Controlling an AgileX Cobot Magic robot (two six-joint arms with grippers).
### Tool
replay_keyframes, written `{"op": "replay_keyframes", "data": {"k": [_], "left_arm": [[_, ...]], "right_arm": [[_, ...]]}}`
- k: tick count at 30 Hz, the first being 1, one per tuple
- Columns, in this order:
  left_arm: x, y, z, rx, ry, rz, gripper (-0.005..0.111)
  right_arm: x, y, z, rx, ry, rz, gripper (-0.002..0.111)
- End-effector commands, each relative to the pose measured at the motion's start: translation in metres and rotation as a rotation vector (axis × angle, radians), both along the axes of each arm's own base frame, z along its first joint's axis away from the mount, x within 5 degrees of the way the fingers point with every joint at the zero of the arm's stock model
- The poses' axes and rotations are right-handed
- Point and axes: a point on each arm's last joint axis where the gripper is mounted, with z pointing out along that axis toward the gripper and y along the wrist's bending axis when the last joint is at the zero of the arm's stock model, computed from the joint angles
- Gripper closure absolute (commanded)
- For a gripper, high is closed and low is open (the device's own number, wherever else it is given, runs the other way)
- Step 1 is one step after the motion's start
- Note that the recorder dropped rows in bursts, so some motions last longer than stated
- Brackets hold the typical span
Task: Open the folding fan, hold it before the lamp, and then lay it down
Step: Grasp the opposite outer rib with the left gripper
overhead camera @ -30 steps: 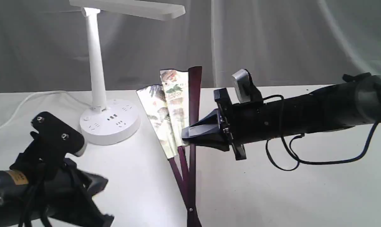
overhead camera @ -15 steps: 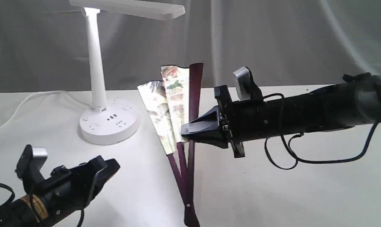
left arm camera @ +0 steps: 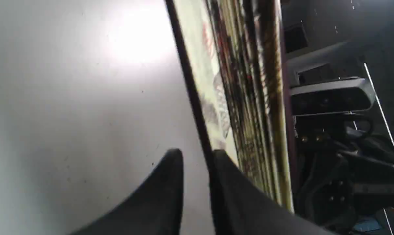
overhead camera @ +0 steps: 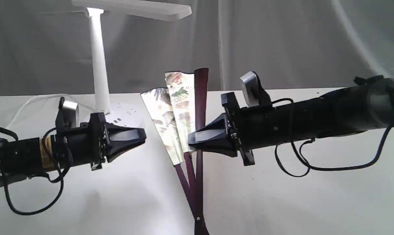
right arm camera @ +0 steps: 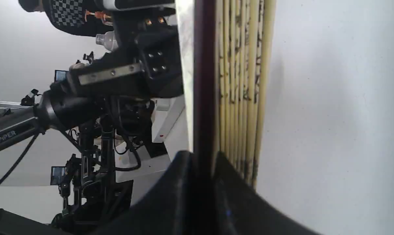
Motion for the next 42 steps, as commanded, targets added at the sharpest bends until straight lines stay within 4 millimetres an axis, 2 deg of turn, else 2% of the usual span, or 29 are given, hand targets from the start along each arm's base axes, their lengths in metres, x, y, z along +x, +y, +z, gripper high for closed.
{"op": "replay_keyframes", "data": {"k": [1, 5, 7, 12, 18, 22, 34, 37, 42], "left_arm": [[0.008, -0.004, 0.009, -0.03, -0.001, -0.011, 0.074], [0.013, -0.01, 0.014, -0.059, -0.011, 0.012, 0.05], [0.012, -0.015, 0.014, -0.066, -0.011, 0.006, 0.042], [0.006, -0.039, 0.015, -0.063, -0.024, -0.052, 0.041], [0.005, -0.046, 0.016, -0.061, -0.061, -0.056, 0.042], [0.007, -0.045, 0.017, -0.072, -0.061, -0.036, 0.049], [0.017, -0.04, 0.012, -0.038, -0.021, 0.092, 0.089], [0.017, -0.039, 0.013, -0.048, -0.022, 0.098, 0.104], [0.017, -0.04, 0.013, -0.047, -0.04, 0.092, 0.107]], "right_arm": [[-0.002, 0.0, 0.007, 0.018, -0.02, 0.011, 0.108], [-0.002, 0.0, 0.007, 0.018, -0.02, 0.011, 0.108], [-0.002, 0.0, 0.007, 0.018, -0.02, 0.011, 0.108], [-0.002, 0.0, 0.007, 0.018, -0.02, 0.011, 0.108], [-0.002, 0.0, 0.007, 0.019, -0.01, 0.008, 0.108], [-0.002, 0.0, 0.007, 0.019, -0.01, 0.008, 0.108], [-0.003, 0.0, 0.005, 0.0, -0.011, 0.026, 0.108], [-0.004, 0.0, 0.004, -0.007, -0.013, 0.032, 0.108], [-0.004, 0.0, 0.004, -0.007, -0.013, 0.032, 0.108]]}}
